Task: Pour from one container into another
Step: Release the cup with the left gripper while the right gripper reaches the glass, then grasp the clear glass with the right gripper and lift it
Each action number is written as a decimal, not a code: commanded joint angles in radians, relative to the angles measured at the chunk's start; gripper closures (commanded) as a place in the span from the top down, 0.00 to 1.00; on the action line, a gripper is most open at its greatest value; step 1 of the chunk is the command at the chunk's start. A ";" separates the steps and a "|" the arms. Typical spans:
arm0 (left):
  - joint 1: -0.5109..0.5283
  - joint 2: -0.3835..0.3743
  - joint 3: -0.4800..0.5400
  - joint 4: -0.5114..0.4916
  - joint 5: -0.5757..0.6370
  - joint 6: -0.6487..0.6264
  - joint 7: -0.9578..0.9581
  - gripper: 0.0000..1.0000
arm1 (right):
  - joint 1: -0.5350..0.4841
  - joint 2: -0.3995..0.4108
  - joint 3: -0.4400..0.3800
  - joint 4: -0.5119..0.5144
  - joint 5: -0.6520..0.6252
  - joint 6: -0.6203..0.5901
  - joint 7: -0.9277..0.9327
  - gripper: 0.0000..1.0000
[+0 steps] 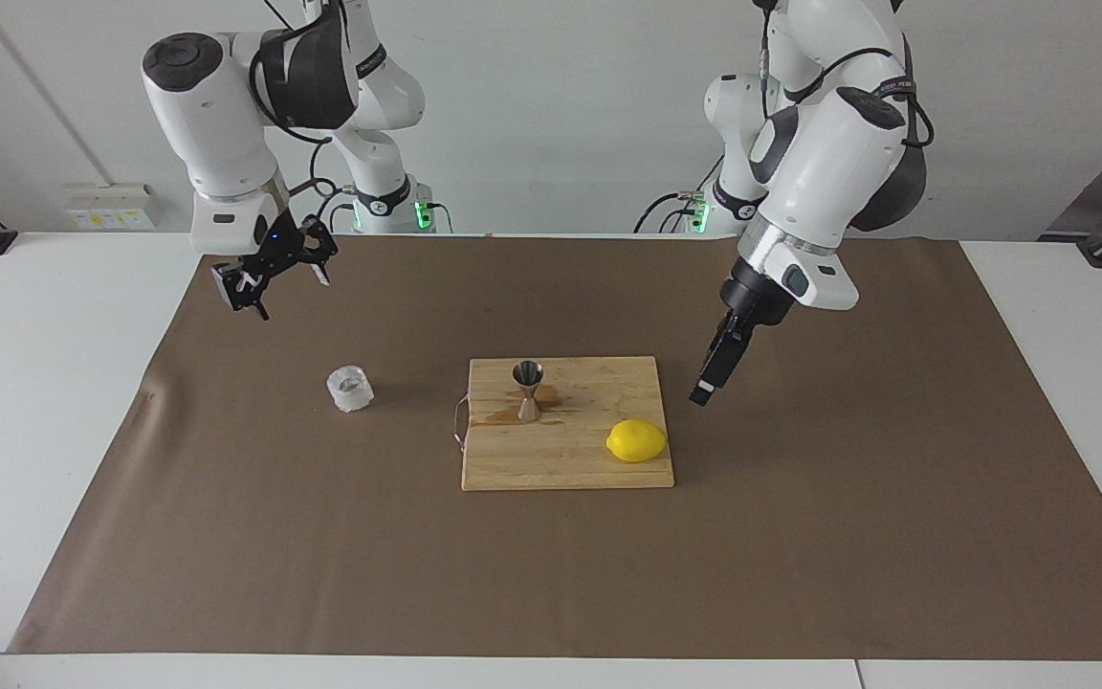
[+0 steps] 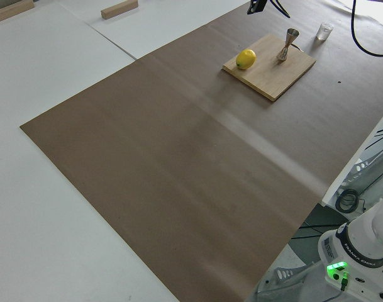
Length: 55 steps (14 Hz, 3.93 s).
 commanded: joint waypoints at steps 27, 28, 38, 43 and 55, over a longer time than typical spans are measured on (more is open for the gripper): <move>0.398 -0.170 -0.031 0.089 0.130 -0.616 1.256 1.00 | -0.118 0.298 0.005 -0.271 0.561 0.479 -1.099 0.46; 0.384 -0.178 -0.033 0.089 0.139 -0.638 1.233 1.00 | -0.117 0.293 0.005 -0.272 0.562 0.474 -1.089 0.33; 0.330 -0.233 -0.033 0.046 0.167 -0.726 1.182 1.00 | -0.023 0.194 0.020 -0.243 0.562 0.464 -0.802 0.06; 0.333 -0.242 -0.025 0.043 0.112 -0.725 1.147 1.00 | 0.058 0.186 0.022 -0.170 0.498 0.430 -0.596 0.06; 0.330 -0.248 -0.022 0.032 0.118 -0.732 1.152 1.00 | 0.296 0.273 0.022 0.079 0.052 0.410 -0.023 0.04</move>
